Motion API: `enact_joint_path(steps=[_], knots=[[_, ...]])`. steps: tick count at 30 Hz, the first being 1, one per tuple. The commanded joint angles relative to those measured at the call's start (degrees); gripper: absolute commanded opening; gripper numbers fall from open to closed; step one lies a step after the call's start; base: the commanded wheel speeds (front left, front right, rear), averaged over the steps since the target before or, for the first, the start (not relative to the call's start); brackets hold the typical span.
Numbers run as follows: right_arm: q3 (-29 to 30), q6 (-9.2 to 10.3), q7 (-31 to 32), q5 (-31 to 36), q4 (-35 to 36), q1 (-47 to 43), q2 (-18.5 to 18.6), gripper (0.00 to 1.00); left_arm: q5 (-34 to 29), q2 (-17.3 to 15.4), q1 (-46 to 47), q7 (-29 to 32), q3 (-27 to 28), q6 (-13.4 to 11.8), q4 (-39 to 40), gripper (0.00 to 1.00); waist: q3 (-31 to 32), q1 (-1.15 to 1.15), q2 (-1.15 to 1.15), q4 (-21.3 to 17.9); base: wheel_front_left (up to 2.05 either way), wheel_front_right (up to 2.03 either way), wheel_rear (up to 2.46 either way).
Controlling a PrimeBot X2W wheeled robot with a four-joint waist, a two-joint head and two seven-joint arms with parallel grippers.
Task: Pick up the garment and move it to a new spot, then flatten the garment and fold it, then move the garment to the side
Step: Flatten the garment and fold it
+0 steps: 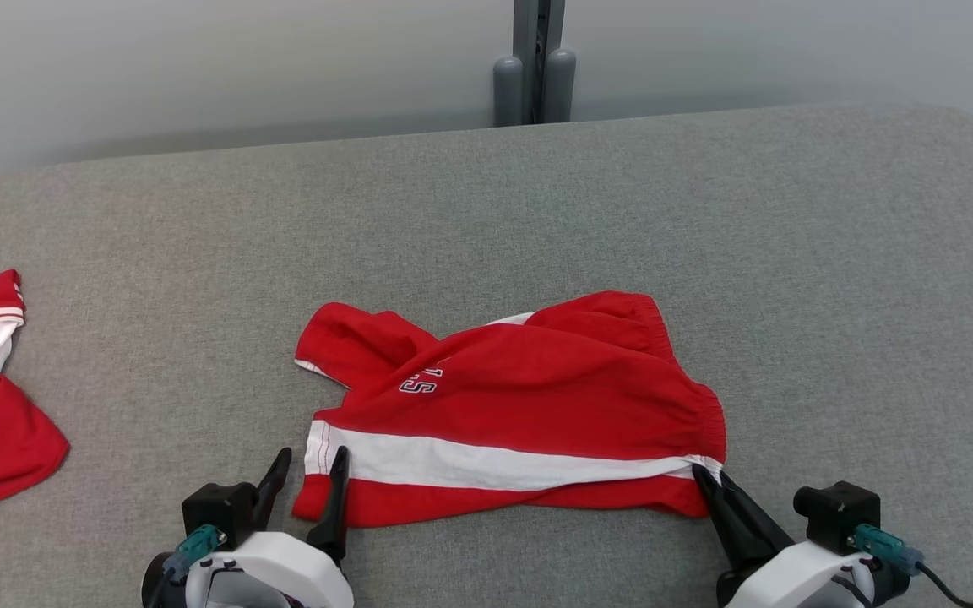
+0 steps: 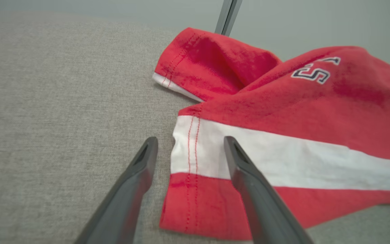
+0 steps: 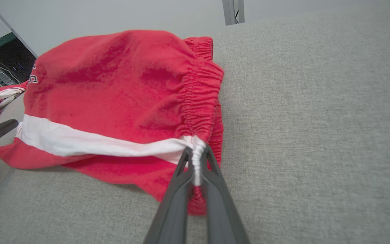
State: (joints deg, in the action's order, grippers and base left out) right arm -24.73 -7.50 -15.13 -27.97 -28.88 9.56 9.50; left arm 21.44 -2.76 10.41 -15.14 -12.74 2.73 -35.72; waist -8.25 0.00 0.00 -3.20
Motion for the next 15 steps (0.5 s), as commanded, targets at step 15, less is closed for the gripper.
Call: enact_joint_path(steps=[15], knots=[[-0.99,0.02,-0.02,0.05,0.12,1.78,0.20,0.00,2.24,-0.26,3.84,-0.01,0.14,2.57,-3.49,1.00,-2.07,0.00,0.00,-0.50,0.00,0.00,0.00]])
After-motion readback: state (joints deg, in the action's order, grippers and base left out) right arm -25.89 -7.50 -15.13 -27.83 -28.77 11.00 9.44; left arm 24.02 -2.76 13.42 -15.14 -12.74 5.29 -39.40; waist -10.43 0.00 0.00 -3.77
